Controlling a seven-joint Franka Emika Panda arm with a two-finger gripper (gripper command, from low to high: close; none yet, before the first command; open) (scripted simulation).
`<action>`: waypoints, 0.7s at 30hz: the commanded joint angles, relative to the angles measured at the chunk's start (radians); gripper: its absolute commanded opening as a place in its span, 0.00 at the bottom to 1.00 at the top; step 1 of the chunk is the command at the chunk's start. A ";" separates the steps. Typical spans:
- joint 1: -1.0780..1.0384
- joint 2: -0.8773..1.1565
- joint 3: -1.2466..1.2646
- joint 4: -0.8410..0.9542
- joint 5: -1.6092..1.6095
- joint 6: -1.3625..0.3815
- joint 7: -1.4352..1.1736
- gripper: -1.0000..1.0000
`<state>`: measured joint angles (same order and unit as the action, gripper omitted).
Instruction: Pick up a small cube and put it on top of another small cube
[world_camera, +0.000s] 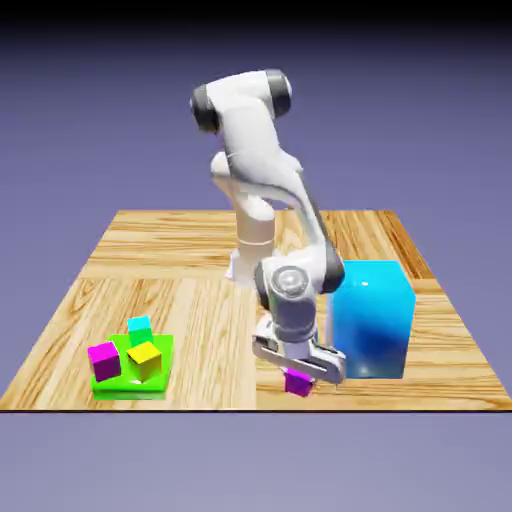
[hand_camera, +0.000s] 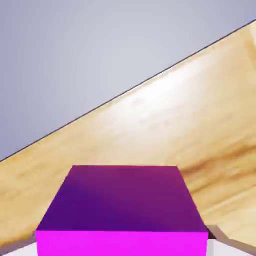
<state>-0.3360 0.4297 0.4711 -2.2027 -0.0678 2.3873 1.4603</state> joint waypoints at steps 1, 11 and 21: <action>-0.006 -0.013 -0.035 0.008 0.021 -0.015 0.015 0.00; -0.062 -0.135 -0.397 0.090 0.252 -0.151 0.155 0.00; -0.082 -0.085 -0.539 0.080 0.404 -0.061 0.184 0.00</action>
<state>-0.4183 0.3451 -0.0675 -2.1231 0.3386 2.3273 1.6425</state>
